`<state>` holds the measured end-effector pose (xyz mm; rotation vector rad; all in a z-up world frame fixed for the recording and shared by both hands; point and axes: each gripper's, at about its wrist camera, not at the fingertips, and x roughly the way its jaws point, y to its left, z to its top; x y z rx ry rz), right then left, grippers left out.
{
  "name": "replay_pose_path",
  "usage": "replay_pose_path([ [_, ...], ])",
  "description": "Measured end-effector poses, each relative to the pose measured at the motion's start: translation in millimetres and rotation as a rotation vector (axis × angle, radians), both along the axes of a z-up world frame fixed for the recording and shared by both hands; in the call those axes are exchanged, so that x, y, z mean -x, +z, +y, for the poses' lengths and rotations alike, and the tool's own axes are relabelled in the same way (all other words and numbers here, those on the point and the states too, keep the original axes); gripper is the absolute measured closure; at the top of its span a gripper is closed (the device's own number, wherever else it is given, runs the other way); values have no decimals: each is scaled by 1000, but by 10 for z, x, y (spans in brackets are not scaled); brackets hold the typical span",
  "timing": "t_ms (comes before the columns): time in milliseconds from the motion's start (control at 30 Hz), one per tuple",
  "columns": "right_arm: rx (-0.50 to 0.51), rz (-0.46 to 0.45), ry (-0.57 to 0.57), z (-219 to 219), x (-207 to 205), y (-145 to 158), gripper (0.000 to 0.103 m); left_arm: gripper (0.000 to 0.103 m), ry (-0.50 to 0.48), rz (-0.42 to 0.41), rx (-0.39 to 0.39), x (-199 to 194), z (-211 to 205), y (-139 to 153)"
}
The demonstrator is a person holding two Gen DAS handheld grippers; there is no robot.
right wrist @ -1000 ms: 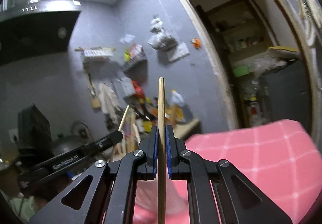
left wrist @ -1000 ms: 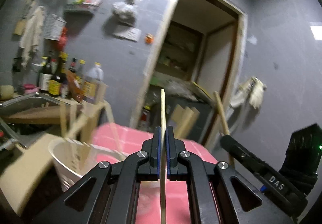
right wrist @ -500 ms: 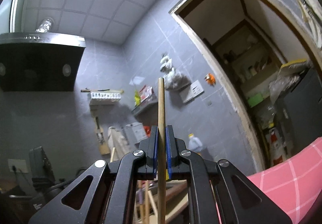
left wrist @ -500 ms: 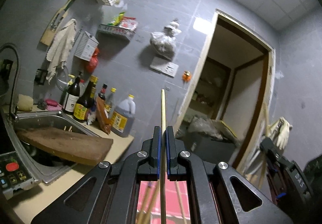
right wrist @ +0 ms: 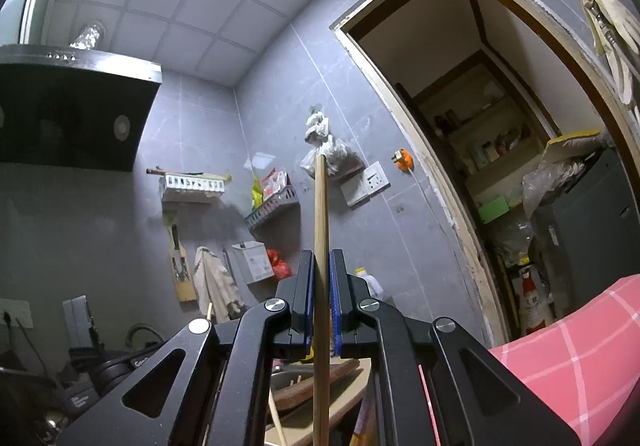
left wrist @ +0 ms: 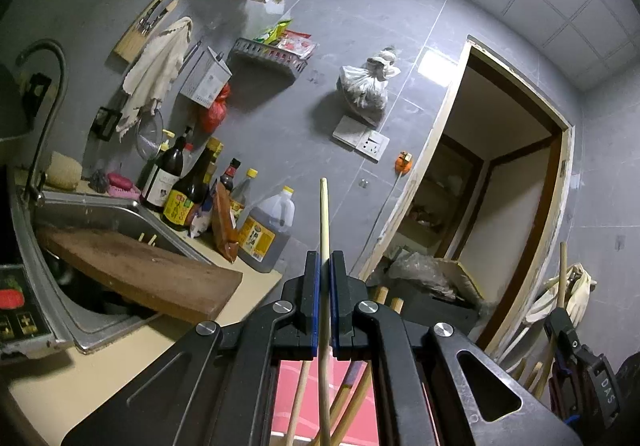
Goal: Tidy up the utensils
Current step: 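Lift the chopsticks and carry them over the white caddy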
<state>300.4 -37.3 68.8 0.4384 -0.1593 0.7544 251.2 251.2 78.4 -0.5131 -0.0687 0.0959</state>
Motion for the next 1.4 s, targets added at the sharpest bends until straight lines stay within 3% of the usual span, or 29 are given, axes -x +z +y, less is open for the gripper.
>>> replay_pose_path([
  [667, -35, -37, -64, 47, 64, 58, 97, 101, 36, -26, 2, 15, -74, -113],
  [933, -34, -34, -90, 60, 51, 29, 97, 100, 31, -19, -48, 6, -224, -170],
  [1400, 65, -39, -130, 197, 87, -112, 97, 100, 18, 12, -145, -22, -503, -304],
])
